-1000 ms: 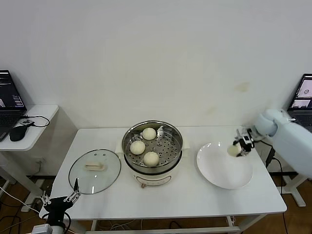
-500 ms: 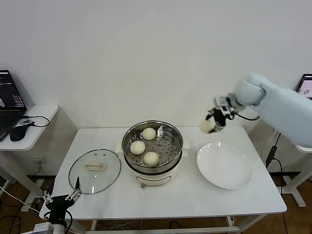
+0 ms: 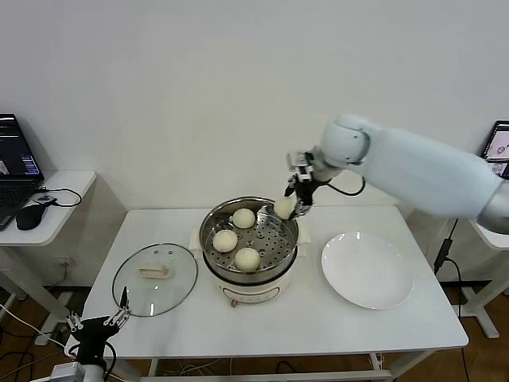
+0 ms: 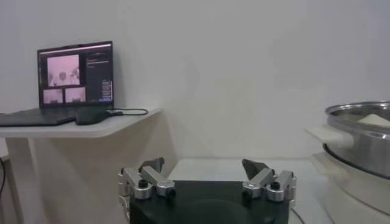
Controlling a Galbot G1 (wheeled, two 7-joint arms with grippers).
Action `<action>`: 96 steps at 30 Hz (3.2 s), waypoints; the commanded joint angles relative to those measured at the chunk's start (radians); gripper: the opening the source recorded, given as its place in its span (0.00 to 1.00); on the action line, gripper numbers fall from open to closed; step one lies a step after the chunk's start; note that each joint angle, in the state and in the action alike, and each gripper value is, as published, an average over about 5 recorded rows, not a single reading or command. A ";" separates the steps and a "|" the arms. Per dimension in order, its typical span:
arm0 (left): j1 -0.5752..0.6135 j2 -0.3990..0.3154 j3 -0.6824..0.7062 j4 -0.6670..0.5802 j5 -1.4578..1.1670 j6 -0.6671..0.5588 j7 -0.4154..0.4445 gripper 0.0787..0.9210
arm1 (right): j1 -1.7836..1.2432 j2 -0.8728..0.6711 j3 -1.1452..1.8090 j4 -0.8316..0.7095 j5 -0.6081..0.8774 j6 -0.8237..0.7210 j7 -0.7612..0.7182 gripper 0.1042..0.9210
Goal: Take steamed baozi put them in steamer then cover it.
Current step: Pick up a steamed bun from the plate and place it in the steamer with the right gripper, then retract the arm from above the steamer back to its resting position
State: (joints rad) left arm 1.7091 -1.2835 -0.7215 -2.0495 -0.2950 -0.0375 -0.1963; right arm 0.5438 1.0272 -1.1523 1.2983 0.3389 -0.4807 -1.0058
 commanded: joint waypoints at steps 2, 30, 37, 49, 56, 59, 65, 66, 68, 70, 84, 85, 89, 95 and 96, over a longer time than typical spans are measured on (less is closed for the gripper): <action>-0.005 -0.001 0.000 0.001 -0.002 0.000 0.000 0.88 | -0.091 0.127 -0.037 -0.092 0.021 -0.094 0.060 0.61; -0.016 0.004 0.004 0.012 -0.001 0.001 0.000 0.88 | -0.178 0.140 0.036 -0.123 -0.011 -0.132 0.105 0.68; -0.018 0.006 0.005 0.007 -0.001 0.003 0.000 0.88 | -0.121 0.050 0.076 -0.004 0.047 -0.159 0.112 0.87; -0.024 0.012 0.013 0.008 0.005 0.002 0.000 0.88 | -0.262 -0.270 0.306 0.387 0.397 -0.131 0.602 0.88; -0.027 0.017 0.011 0.015 0.025 0.001 -0.001 0.88 | -0.748 -0.450 0.703 0.544 0.388 0.113 0.882 0.88; -0.027 0.018 0.012 0.023 0.047 0.002 0.002 0.88 | -1.026 -0.480 0.943 0.581 0.314 0.207 0.923 0.88; -0.034 0.019 0.028 0.040 0.156 0.001 -0.002 0.88 | -1.562 -0.358 1.450 0.596 0.147 0.392 0.897 0.88; -0.036 0.020 0.030 0.046 0.188 -0.002 -0.004 0.88 | -1.621 -0.323 1.516 0.596 0.114 0.420 0.882 0.88; -0.046 0.022 0.032 0.064 0.283 -0.010 -0.005 0.88 | -1.724 -0.257 1.627 0.599 0.058 0.467 0.852 0.88; -0.060 0.027 0.030 0.090 0.415 -0.026 -0.006 0.88 | -1.814 -0.197 1.723 0.607 0.025 0.504 0.826 0.88; -0.192 0.157 0.017 0.329 1.308 -0.207 0.009 0.88 | -2.157 0.205 2.104 0.668 -0.045 0.615 0.788 0.88; -0.204 0.164 0.018 0.349 1.347 -0.209 0.012 0.88 | -2.164 0.214 2.110 0.668 -0.048 0.618 0.791 0.88; -0.256 0.185 0.033 0.421 1.470 -0.206 0.027 0.88 | -2.173 0.239 2.137 0.660 -0.061 0.628 0.804 0.88; -0.340 0.223 0.082 0.499 1.507 -0.185 0.043 0.88 | -2.186 0.278 2.149 0.661 -0.081 0.639 0.808 0.88; -0.353 0.228 0.091 0.511 1.506 -0.184 0.044 0.88 | -2.189 0.284 2.149 0.663 -0.084 0.641 0.809 0.88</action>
State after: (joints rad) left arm 1.4883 -1.1252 -0.6802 -1.7113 0.8888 -0.1980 -0.1670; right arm -1.5313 1.1836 0.8828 1.9413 0.2973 0.1110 -0.2041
